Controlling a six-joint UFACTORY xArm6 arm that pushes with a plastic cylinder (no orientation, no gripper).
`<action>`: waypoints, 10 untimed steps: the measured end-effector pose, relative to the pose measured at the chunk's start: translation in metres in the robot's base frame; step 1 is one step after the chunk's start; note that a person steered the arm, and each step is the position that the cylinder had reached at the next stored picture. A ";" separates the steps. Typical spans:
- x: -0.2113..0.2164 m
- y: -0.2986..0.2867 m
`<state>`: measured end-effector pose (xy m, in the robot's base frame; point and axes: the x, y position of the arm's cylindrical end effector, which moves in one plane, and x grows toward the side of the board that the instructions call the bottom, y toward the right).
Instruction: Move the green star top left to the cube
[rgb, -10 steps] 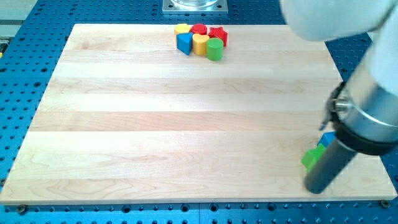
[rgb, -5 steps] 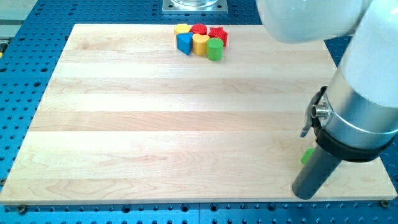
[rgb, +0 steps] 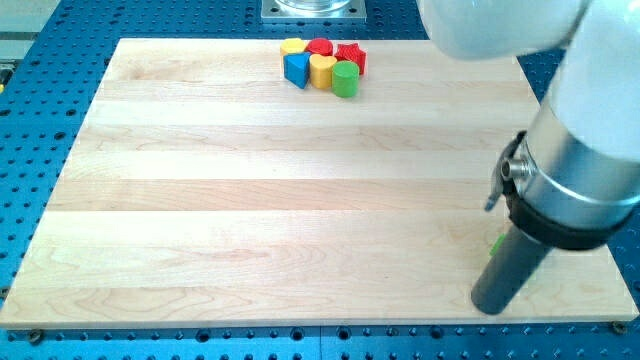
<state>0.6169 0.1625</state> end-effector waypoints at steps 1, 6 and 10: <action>0.001 -0.001; -0.141 -0.001; -0.040 0.048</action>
<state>0.5765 0.2103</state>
